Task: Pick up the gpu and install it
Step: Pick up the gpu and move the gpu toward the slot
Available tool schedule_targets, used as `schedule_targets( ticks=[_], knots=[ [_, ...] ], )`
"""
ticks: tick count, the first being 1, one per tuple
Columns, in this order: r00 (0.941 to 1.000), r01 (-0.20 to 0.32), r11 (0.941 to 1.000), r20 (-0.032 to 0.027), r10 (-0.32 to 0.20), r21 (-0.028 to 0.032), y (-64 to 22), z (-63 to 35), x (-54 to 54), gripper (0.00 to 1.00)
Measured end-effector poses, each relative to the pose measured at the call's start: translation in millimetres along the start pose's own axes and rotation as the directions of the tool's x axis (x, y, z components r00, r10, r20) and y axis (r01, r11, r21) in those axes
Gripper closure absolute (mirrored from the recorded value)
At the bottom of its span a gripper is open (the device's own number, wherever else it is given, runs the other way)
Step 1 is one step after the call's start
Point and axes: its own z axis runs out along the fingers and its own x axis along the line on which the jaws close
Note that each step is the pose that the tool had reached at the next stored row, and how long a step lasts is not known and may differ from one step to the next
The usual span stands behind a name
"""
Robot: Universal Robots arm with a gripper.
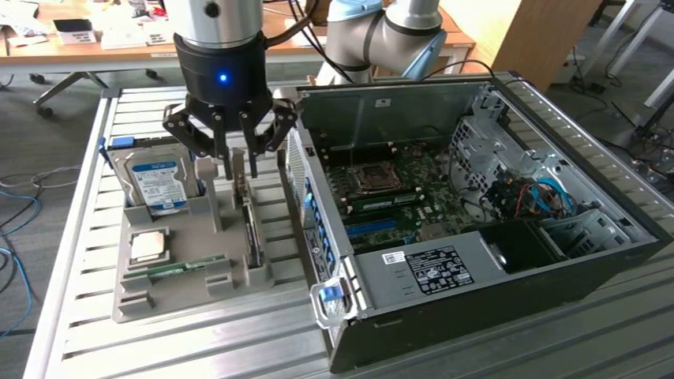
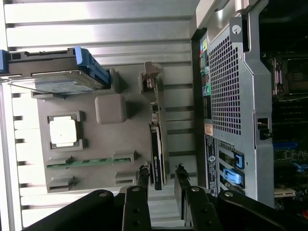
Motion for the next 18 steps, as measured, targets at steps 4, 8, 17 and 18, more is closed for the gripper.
schedule_targets(
  ticks=[4,8,17,18],
  knots=[
    [1.0000,0.000,1.0000,0.0000,0.000,0.0000,-0.1,1.4,0.0,0.64],
    [1.0000,0.000,1.0000,-0.0001,0.000,0.0001,-0.1,2.4,0.1,0.64],
    [1.0000,0.000,1.0000,-0.0001,0.000,0.0001,-0.2,4.4,0.1,0.64],
    [1.0000,0.000,1.0000,0.0000,0.000,0.0001,-0.2,4.6,0.1,0.64]
  ],
)
